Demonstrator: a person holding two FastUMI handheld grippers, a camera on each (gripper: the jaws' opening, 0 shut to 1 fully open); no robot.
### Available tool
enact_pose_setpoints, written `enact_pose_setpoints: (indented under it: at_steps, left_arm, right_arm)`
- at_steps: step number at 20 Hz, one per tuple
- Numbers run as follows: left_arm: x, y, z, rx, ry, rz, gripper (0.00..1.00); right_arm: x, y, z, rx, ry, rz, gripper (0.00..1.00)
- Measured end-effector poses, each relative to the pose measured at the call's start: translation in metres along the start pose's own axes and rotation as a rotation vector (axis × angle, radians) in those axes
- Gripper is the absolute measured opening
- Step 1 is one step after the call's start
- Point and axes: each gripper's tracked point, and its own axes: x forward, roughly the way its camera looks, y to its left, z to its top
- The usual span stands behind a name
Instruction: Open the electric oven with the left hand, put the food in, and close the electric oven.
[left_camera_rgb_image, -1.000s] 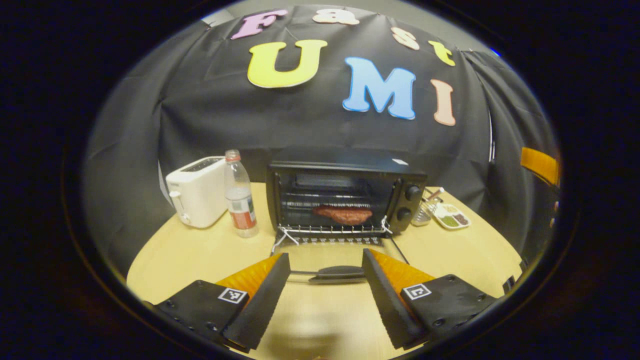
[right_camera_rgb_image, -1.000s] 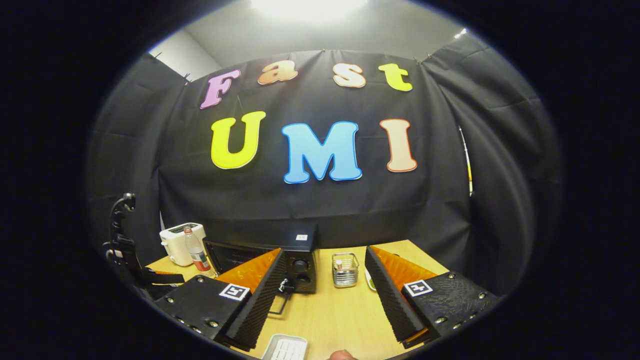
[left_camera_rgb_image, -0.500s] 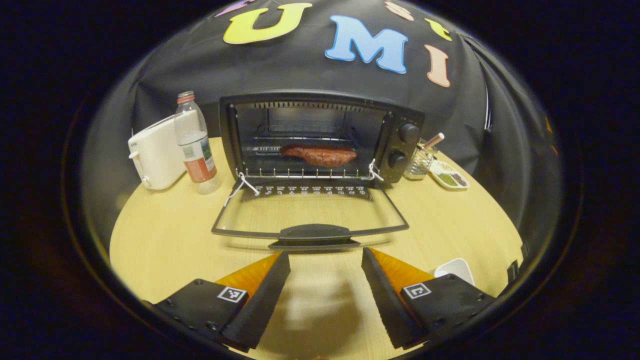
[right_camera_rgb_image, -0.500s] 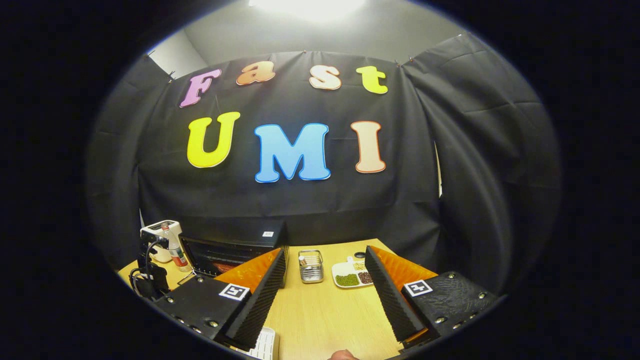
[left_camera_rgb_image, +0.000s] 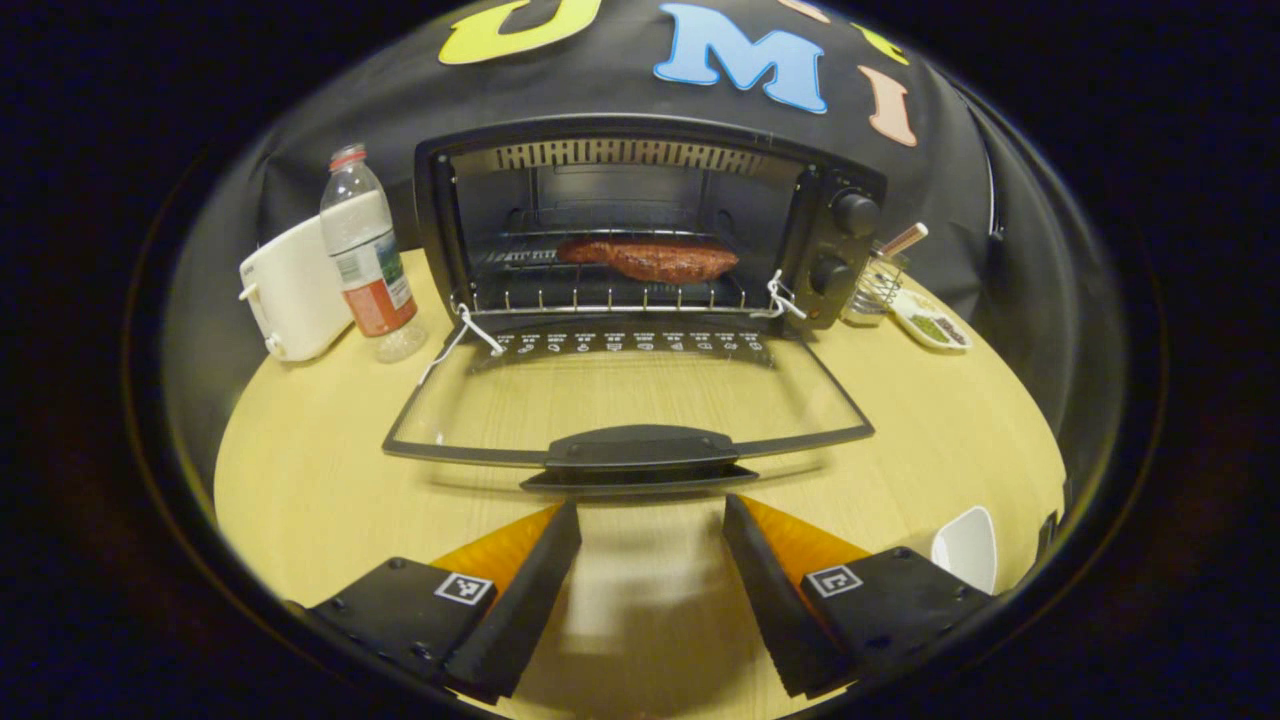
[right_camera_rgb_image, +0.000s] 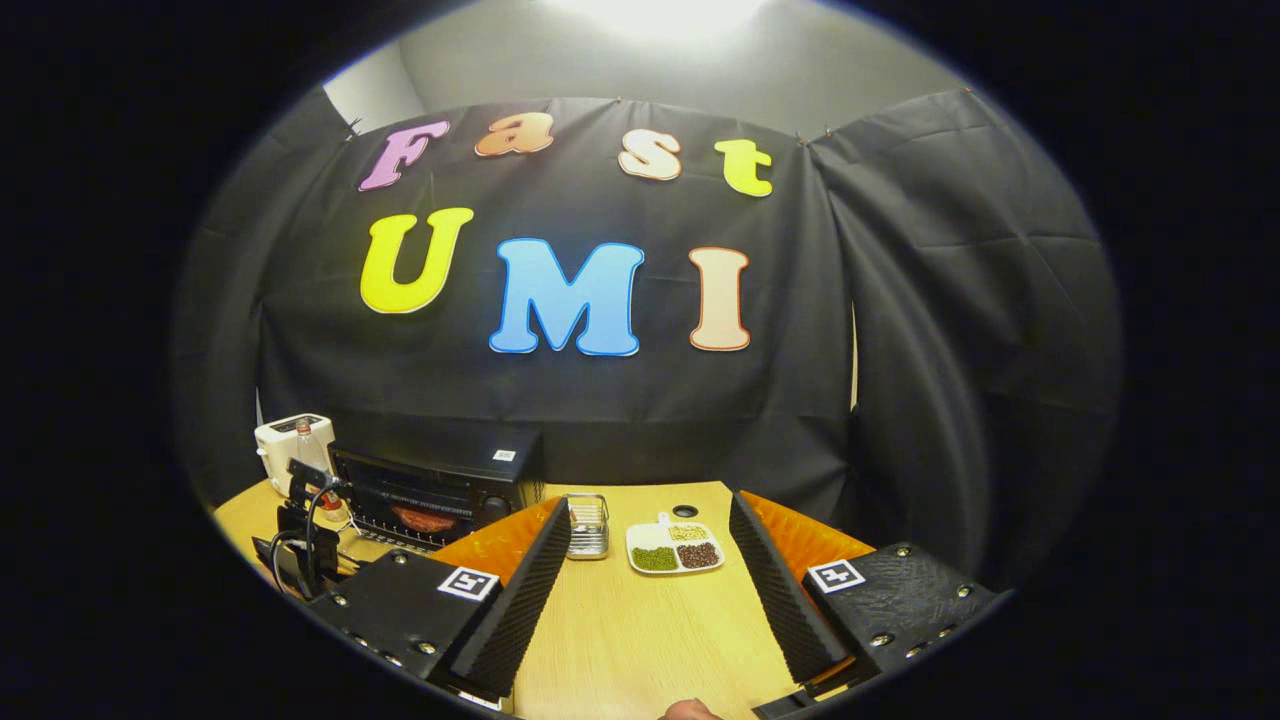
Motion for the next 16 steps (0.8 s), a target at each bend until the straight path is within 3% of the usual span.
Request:
enact_pose_setpoints:
  at_steps: [7, 16]
  left_arm:
    - [-0.002, 0.000, 0.004, 0.008, -0.031, 0.031, 0.98]
    - [-0.040, -0.001, 0.040, 0.011, -0.149, 0.032, 1.00]
  right_arm:
    - [-0.003, 0.005, 0.002, -0.031, -0.006, 0.014, 0.96]
    - [0.001, 0.022, 0.004, -0.023, -0.017, 0.070, 0.96]
